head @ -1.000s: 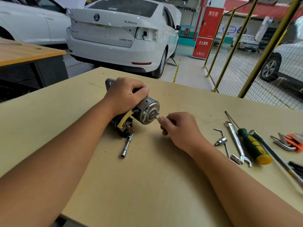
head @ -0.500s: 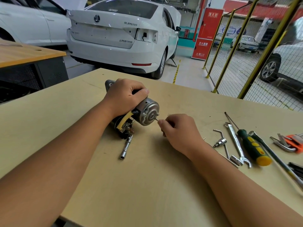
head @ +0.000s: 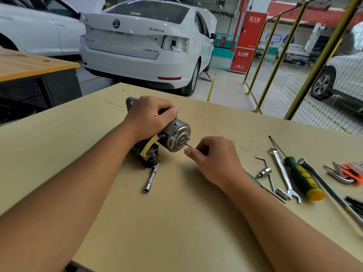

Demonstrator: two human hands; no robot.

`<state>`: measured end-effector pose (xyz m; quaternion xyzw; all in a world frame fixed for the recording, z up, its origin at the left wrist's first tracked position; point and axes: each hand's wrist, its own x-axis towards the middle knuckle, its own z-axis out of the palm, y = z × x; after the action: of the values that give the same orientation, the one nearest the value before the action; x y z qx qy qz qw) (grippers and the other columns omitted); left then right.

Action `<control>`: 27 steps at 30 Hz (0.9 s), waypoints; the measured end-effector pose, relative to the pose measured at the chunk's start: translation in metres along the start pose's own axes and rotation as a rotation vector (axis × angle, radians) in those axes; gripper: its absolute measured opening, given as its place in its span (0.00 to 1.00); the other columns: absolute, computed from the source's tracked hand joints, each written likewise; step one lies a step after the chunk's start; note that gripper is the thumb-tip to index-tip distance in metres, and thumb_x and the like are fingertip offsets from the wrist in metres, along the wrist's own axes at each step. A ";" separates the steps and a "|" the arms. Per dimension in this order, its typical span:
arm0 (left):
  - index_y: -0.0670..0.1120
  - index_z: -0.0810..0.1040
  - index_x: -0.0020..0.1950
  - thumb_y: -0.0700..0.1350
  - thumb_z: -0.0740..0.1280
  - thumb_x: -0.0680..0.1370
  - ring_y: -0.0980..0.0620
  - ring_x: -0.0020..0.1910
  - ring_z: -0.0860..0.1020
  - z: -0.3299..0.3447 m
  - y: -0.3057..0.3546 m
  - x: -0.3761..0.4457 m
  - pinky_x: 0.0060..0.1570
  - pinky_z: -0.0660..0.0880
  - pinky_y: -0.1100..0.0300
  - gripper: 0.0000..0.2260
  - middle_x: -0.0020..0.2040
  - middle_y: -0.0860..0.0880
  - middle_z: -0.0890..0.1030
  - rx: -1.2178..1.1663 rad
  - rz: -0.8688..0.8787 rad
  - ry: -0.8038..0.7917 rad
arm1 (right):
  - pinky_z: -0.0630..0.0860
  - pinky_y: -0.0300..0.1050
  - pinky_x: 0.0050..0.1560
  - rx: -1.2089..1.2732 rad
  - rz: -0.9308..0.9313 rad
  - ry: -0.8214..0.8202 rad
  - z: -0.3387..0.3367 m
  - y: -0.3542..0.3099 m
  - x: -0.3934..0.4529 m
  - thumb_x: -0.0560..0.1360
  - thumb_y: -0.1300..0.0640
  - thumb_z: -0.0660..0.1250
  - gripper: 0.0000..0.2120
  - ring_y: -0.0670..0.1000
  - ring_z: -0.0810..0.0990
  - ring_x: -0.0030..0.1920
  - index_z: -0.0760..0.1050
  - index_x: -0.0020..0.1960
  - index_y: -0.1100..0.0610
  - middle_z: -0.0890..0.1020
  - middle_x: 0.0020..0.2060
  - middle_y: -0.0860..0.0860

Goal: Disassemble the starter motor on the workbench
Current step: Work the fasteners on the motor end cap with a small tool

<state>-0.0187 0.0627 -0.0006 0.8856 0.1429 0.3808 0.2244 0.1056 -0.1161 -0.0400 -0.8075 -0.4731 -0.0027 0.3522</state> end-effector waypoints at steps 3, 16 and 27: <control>0.48 0.87 0.46 0.54 0.64 0.79 0.51 0.42 0.83 0.000 0.000 0.000 0.48 0.81 0.45 0.14 0.38 0.52 0.85 -0.004 0.004 -0.001 | 0.73 0.46 0.35 0.005 0.001 0.036 -0.001 0.000 -0.002 0.71 0.41 0.76 0.16 0.46 0.76 0.38 0.76 0.37 0.51 0.78 0.33 0.44; 0.47 0.87 0.45 0.53 0.65 0.79 0.51 0.42 0.83 -0.001 0.001 0.000 0.47 0.81 0.45 0.14 0.38 0.52 0.85 -0.006 0.004 -0.005 | 0.75 0.48 0.37 0.067 -0.006 -0.002 -0.003 0.002 -0.001 0.72 0.42 0.75 0.14 0.46 0.77 0.38 0.76 0.37 0.49 0.79 0.34 0.45; 0.48 0.87 0.44 0.54 0.64 0.79 0.49 0.42 0.83 0.000 -0.001 0.000 0.47 0.81 0.44 0.15 0.38 0.51 0.85 -0.011 0.009 -0.001 | 0.69 0.45 0.34 -0.029 -0.005 -0.013 -0.002 0.001 0.000 0.73 0.43 0.74 0.16 0.48 0.76 0.37 0.72 0.35 0.48 0.77 0.34 0.45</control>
<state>-0.0188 0.0636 -0.0010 0.8852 0.1368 0.3821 0.2276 0.1069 -0.1181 -0.0388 -0.8114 -0.4772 -0.0050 0.3374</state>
